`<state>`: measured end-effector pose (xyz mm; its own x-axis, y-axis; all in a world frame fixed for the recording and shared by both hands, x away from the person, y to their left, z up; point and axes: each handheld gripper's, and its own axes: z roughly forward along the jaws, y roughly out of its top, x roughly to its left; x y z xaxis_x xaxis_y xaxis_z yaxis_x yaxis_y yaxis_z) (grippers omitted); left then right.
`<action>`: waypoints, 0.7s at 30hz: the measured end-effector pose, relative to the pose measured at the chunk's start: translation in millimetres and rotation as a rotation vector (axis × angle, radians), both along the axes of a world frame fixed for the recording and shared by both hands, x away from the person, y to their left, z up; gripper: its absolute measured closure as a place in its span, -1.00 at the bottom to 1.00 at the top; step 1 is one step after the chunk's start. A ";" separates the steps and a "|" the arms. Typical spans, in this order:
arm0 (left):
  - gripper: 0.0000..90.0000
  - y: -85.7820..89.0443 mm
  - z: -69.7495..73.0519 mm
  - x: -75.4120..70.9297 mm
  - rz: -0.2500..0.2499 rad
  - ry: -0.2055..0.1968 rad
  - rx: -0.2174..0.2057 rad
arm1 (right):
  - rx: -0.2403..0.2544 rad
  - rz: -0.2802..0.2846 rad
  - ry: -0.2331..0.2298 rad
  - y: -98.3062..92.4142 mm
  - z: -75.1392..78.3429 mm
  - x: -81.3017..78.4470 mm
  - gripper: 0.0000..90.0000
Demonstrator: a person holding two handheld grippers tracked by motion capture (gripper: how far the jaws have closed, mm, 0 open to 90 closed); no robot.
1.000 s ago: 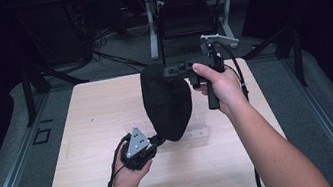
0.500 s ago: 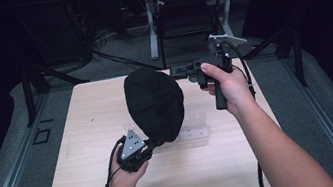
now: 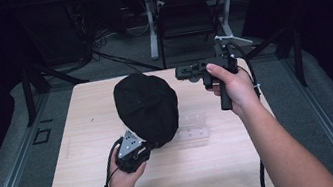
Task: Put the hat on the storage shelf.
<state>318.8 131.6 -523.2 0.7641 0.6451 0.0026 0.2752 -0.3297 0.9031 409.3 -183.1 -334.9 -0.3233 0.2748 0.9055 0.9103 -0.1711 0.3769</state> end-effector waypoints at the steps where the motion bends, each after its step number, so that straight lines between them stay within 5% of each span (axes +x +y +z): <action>1: 0.88 0.3 -1.0 0.2 0.000 0.004 0.000 | 0.000 0.000 0.001 -0.6 -0.3 -0.1 0.78; 14: 0.86 13.5 -15.2 2.7 0.025 0.051 -0.085 | -0.015 -0.020 0.004 -7.6 -7.5 -3.9 0.69; 21: 0.83 14.9 -19.0 0.0 0.068 0.044 -0.110 | -0.016 -0.034 -0.001 -13.4 -7.8 -6.9 0.67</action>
<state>318.8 146.5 -542.2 0.7164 0.6900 -0.1032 0.3334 -0.2087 0.9194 402.4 -196.5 -342.7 -0.3142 0.3004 0.9006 0.9038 -0.1956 0.3806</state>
